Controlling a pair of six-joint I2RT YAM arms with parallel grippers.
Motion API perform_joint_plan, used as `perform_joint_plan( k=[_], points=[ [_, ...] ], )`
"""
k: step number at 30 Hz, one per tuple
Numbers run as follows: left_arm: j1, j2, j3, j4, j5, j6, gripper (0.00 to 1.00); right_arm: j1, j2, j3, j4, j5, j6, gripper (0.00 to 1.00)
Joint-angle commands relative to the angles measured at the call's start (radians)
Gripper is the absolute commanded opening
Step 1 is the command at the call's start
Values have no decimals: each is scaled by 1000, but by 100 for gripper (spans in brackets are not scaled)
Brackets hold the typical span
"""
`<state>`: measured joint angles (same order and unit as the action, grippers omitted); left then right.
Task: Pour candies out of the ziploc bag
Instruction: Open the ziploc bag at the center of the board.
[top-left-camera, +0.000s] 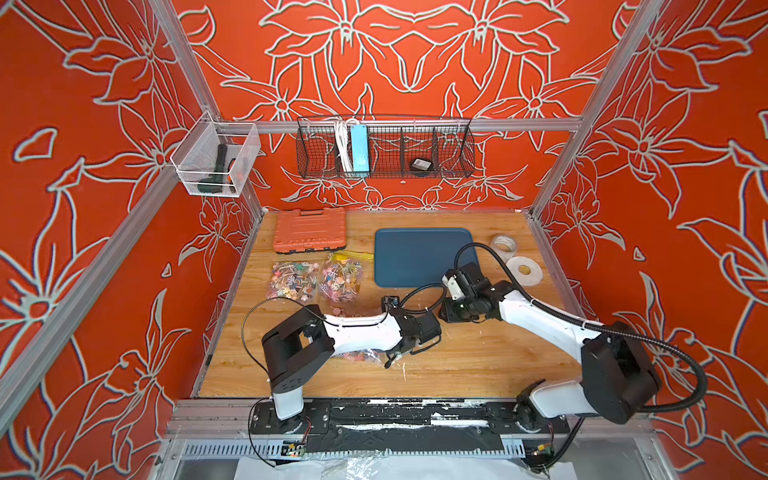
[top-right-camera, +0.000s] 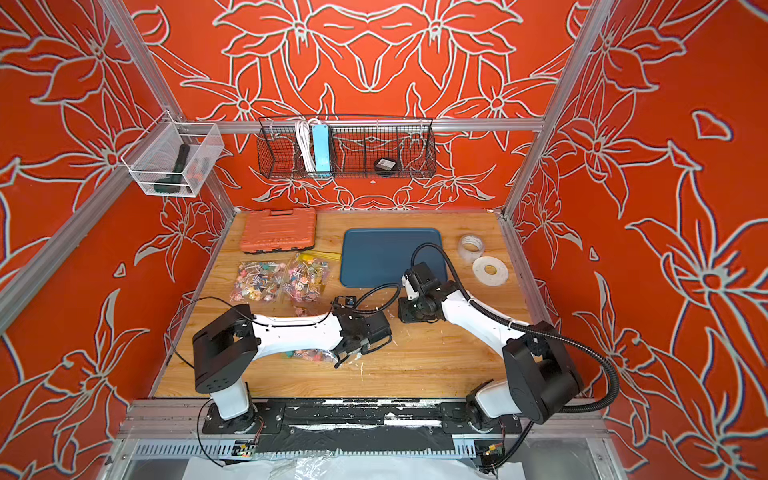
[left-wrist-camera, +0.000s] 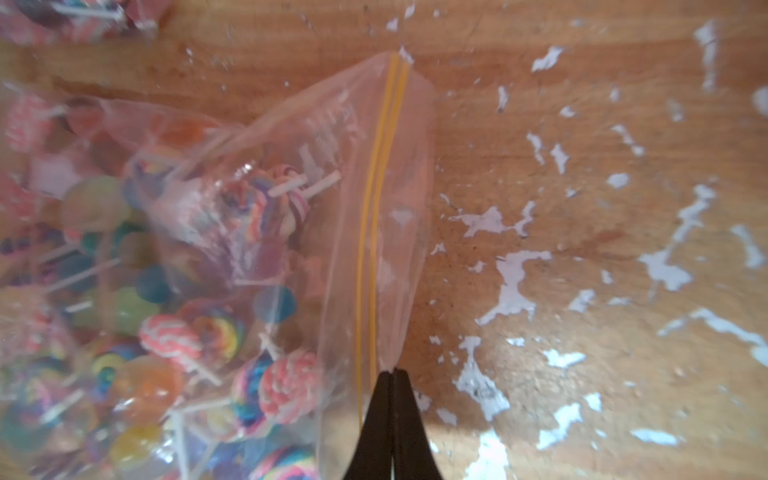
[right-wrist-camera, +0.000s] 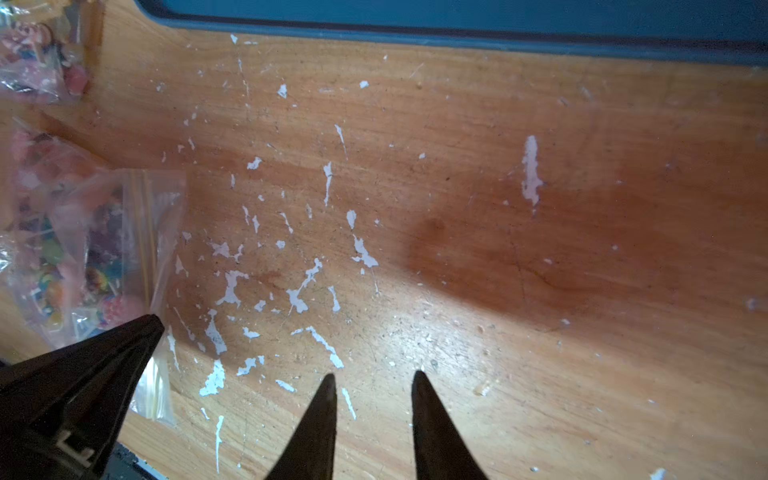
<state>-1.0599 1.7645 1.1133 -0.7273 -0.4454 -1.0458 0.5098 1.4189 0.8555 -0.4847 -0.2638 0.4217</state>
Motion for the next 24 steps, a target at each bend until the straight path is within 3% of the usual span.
perform_joint_plan(
  k=[1, 14, 24],
  points=[
    [9, -87, -40, 46, -23, 55, 0, -6, 18, -3, 24, -100, -28, 32],
    [149, -384, -398, 518, 251, 257, 0, 20, 96, -24, 254, -547, 43, 31],
    [201, -450, -516, 680, 355, 334, 0, 143, 233, 55, 329, -534, 129, 31]
  ],
)
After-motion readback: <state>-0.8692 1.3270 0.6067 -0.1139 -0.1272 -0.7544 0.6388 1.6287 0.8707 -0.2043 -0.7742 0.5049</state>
